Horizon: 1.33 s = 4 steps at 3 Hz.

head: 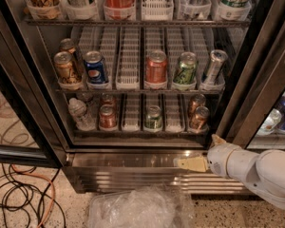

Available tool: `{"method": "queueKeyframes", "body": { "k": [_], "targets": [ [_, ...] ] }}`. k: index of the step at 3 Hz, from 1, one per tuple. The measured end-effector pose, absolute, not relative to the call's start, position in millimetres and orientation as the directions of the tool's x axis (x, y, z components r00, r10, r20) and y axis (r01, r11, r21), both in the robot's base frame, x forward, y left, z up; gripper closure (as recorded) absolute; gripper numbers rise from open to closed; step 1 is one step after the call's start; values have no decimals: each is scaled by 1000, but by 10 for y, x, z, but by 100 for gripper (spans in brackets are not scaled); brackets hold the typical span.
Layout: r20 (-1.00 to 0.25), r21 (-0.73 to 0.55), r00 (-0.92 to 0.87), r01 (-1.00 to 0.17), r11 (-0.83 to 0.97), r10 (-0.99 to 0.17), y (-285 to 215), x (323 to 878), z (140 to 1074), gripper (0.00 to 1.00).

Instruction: Pick orange can from bottom shelf of fridge

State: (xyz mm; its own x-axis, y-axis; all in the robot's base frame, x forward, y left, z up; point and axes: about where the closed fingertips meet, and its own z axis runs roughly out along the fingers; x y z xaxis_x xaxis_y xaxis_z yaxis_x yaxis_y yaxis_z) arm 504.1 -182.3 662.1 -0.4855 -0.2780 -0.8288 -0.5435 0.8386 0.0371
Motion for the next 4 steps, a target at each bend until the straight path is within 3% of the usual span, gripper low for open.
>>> {"method": "queueKeyframes", "body": {
  "k": [2, 4],
  "targets": [
    [-864, -29, -413, -528, 849, -287, -1828, 5611, 6488, 3],
    [-873, -54, -386, -530, 846, -297, -1794, 5781, 6362, 0]
  ]
}}
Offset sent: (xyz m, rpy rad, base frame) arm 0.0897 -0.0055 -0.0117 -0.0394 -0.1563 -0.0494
